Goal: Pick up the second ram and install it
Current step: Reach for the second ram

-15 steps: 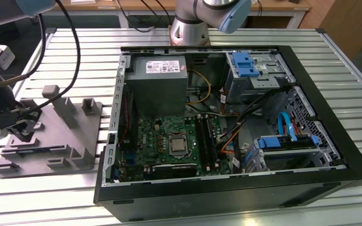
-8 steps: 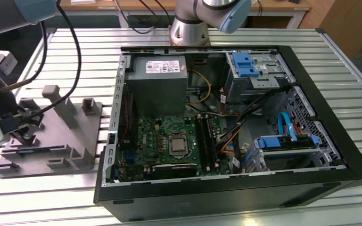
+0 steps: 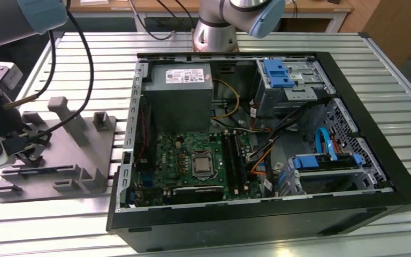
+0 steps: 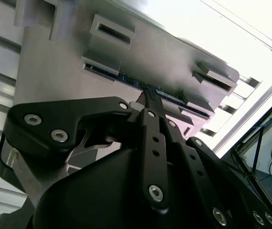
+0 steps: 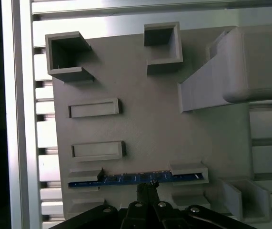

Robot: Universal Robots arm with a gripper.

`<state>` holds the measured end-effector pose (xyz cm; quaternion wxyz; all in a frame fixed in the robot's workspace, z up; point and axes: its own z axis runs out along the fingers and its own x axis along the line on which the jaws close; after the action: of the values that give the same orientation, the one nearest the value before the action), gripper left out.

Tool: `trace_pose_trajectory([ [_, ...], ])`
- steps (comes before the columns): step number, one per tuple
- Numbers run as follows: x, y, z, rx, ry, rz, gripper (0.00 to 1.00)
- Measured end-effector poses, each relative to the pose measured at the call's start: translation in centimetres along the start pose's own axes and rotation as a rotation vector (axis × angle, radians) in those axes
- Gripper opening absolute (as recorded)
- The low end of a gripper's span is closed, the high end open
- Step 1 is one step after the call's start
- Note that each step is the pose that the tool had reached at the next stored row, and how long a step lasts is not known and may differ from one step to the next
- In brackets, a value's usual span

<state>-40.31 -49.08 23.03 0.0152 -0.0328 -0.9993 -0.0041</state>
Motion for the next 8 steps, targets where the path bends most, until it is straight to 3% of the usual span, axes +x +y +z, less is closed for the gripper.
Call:
trace_pose_trajectory([
  [8, 0.00, 0.00, 0.03, -0.0001, -0.0001, 0.000, 0.10],
])
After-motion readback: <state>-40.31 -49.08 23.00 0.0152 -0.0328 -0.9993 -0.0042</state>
